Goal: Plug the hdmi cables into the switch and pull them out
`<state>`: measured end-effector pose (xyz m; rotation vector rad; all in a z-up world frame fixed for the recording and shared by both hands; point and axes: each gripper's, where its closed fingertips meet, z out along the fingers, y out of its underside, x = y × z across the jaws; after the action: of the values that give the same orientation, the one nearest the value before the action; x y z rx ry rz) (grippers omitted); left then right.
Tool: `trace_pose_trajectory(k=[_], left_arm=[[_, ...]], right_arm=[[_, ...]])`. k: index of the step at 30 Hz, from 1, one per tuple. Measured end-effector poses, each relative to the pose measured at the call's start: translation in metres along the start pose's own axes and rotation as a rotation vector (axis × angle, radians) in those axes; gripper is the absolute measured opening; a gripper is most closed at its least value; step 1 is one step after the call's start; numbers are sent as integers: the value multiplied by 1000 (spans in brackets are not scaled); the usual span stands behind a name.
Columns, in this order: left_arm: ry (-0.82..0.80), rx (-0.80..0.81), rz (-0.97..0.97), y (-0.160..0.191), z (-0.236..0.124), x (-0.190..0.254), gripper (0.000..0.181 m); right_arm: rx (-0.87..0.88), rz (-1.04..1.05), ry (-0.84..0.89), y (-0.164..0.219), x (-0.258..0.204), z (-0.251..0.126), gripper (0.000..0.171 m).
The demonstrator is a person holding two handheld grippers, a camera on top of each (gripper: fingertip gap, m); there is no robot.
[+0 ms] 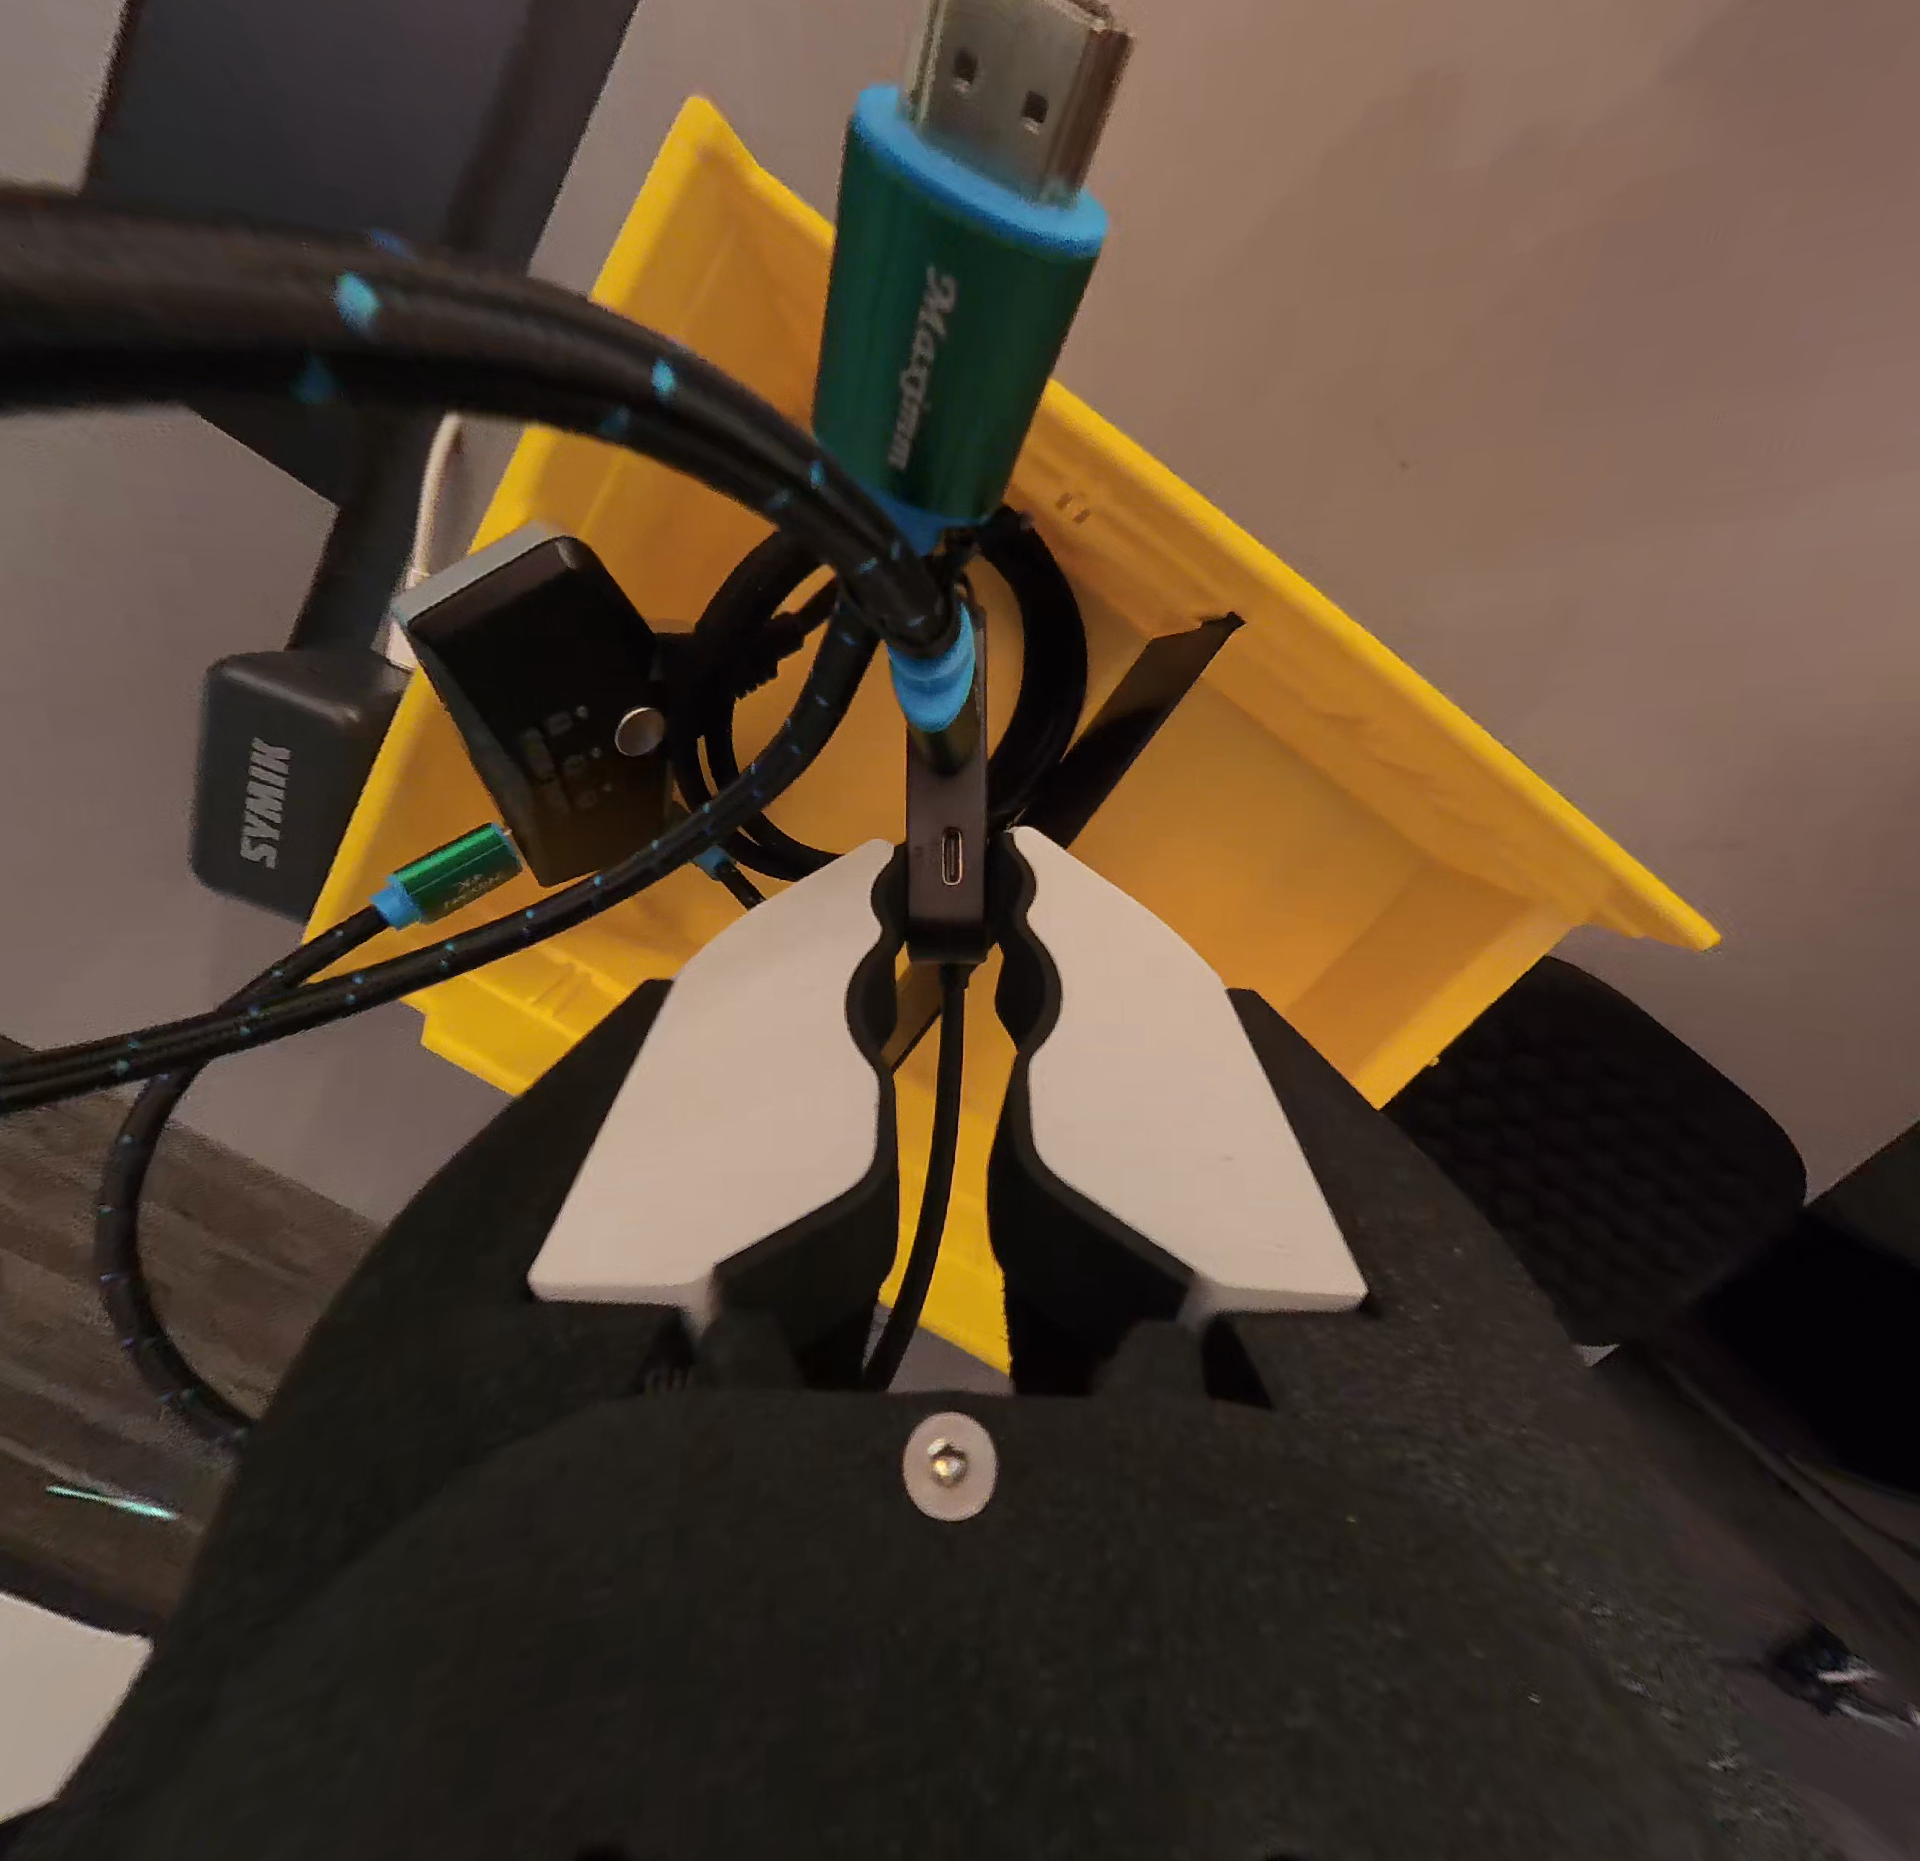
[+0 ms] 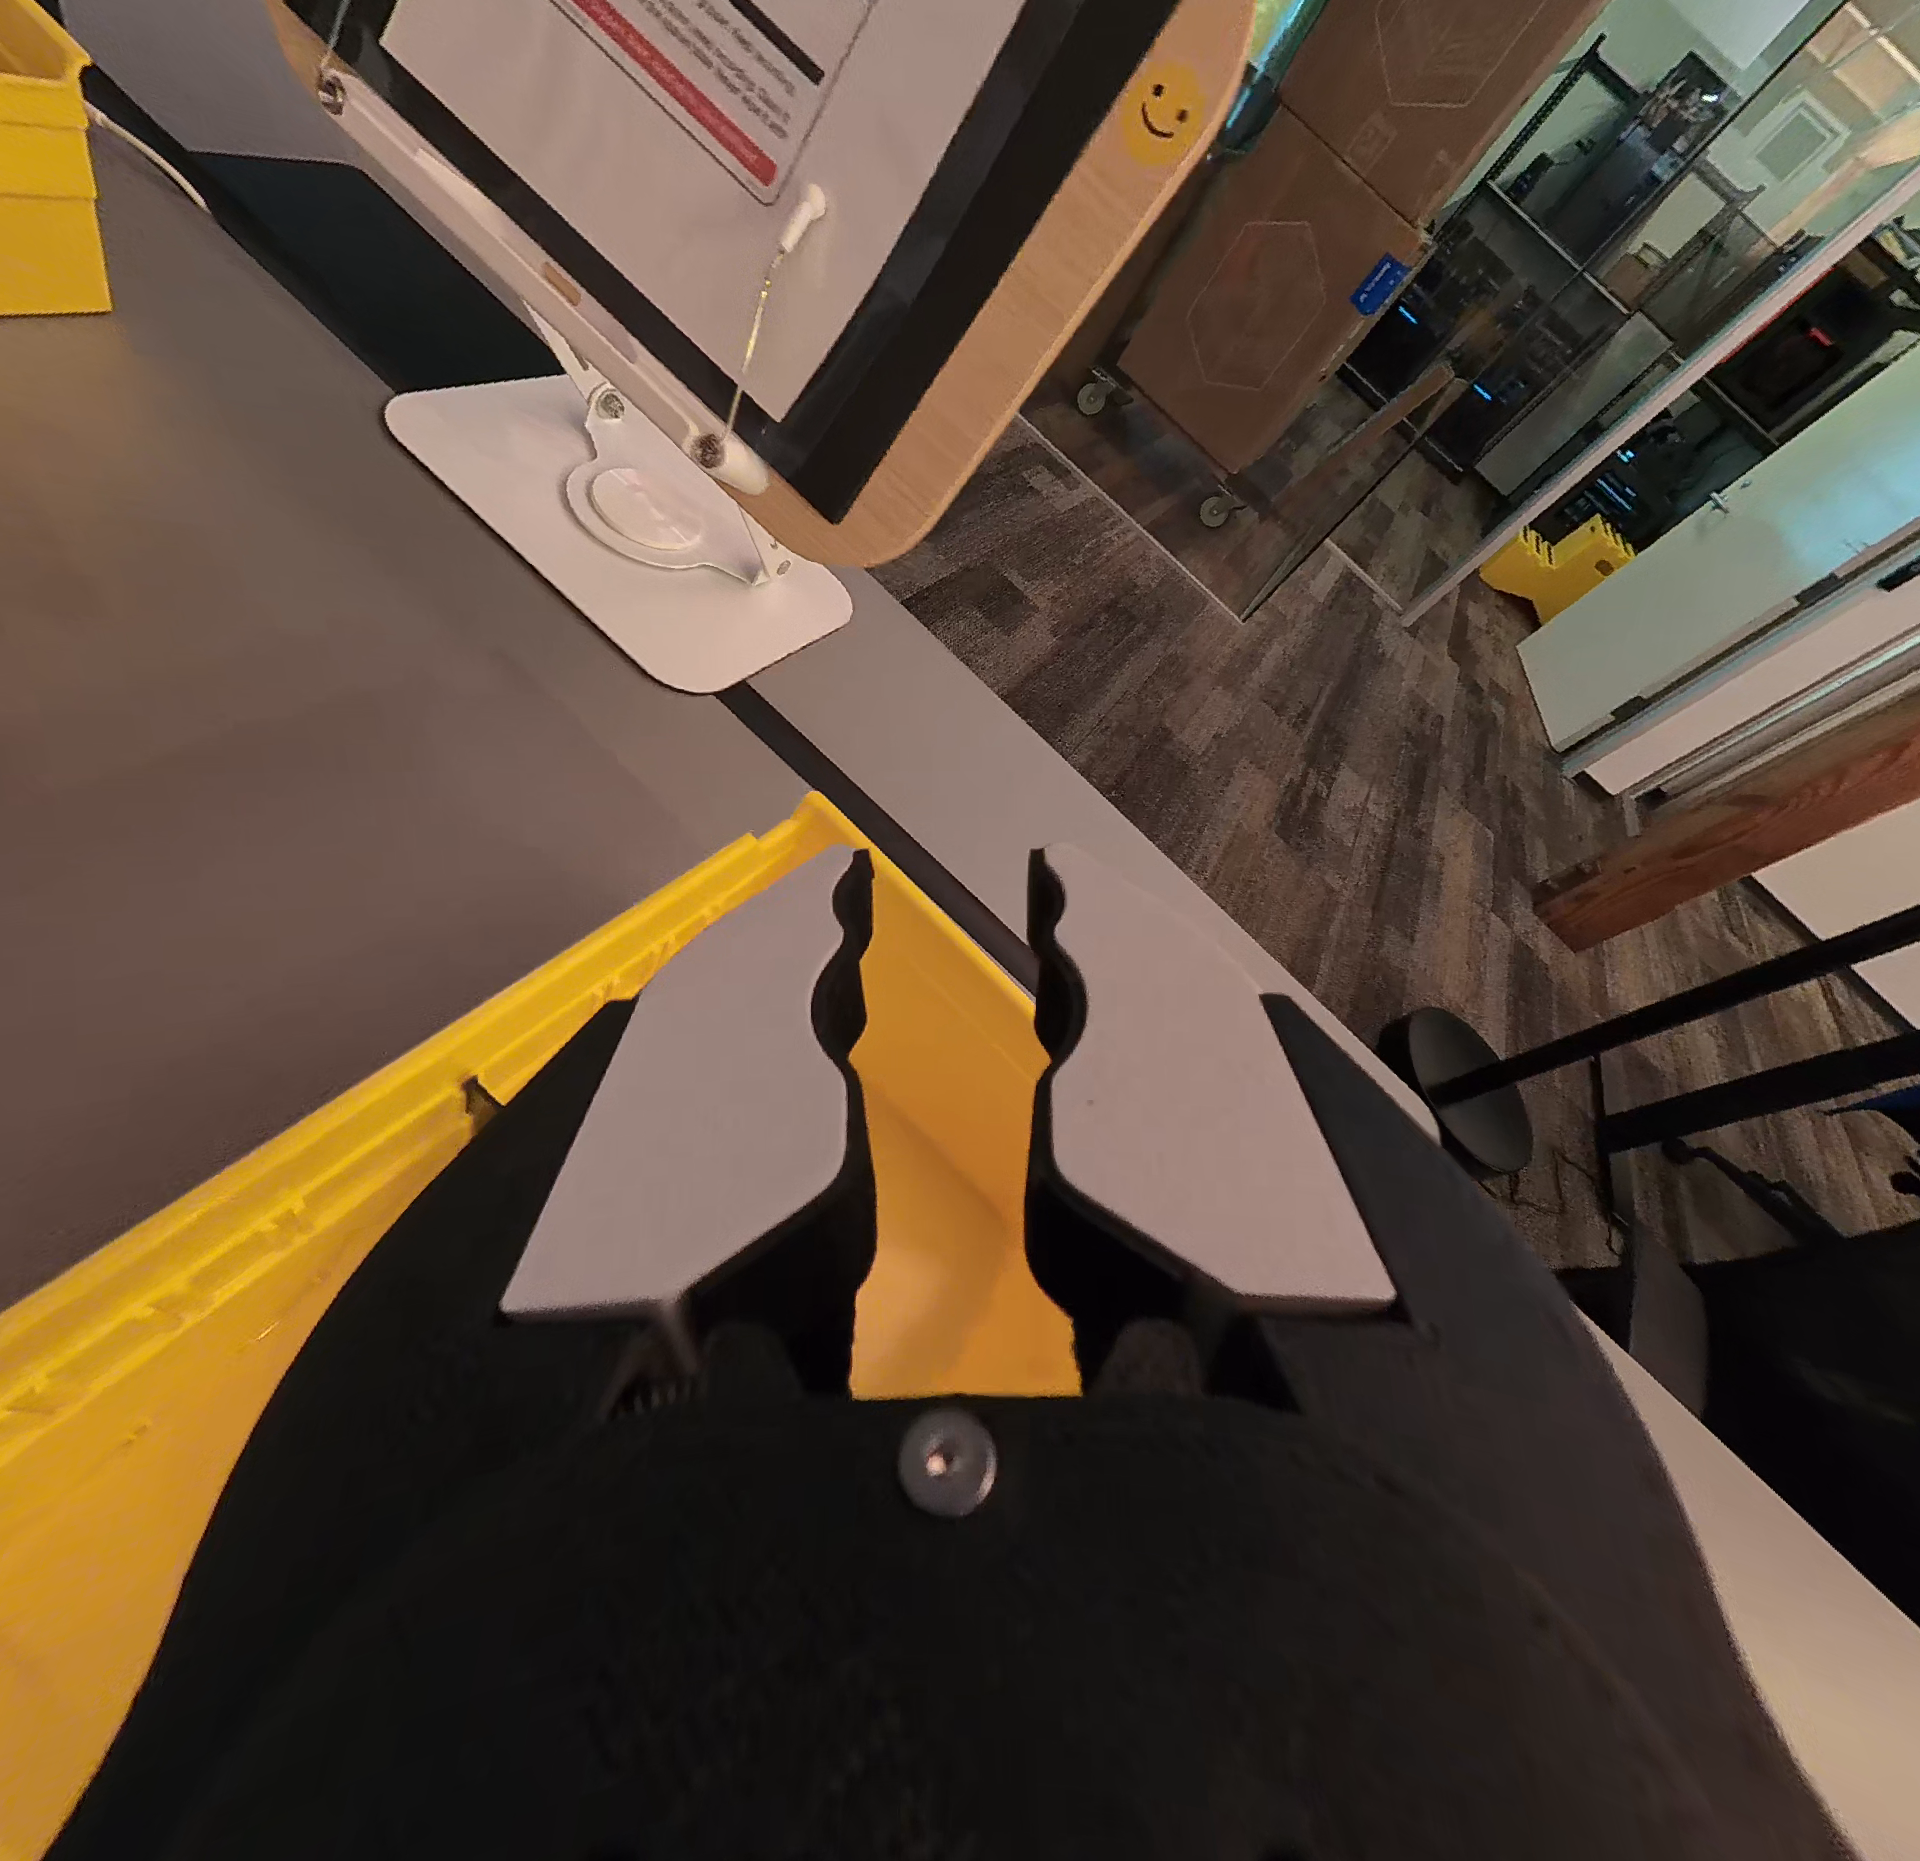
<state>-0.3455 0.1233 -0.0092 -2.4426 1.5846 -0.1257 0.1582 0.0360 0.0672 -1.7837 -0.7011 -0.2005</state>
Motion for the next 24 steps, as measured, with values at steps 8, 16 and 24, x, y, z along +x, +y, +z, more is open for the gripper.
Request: trace_pose_trajectory(k=[8, 16, 24], left_arm=[[73, 106, 262, -55, -41, 88, 15], [208, 158, 553, -110, -63, 197, 14], [240, 60, 628, -134, -53, 233, 14]], right_arm=[[288, 15, -420, -83, -106, 5, 33], [467, 201, -955, -150, -250, -8, 45], [392, 195, -1001, -142, -275, 0, 20]])
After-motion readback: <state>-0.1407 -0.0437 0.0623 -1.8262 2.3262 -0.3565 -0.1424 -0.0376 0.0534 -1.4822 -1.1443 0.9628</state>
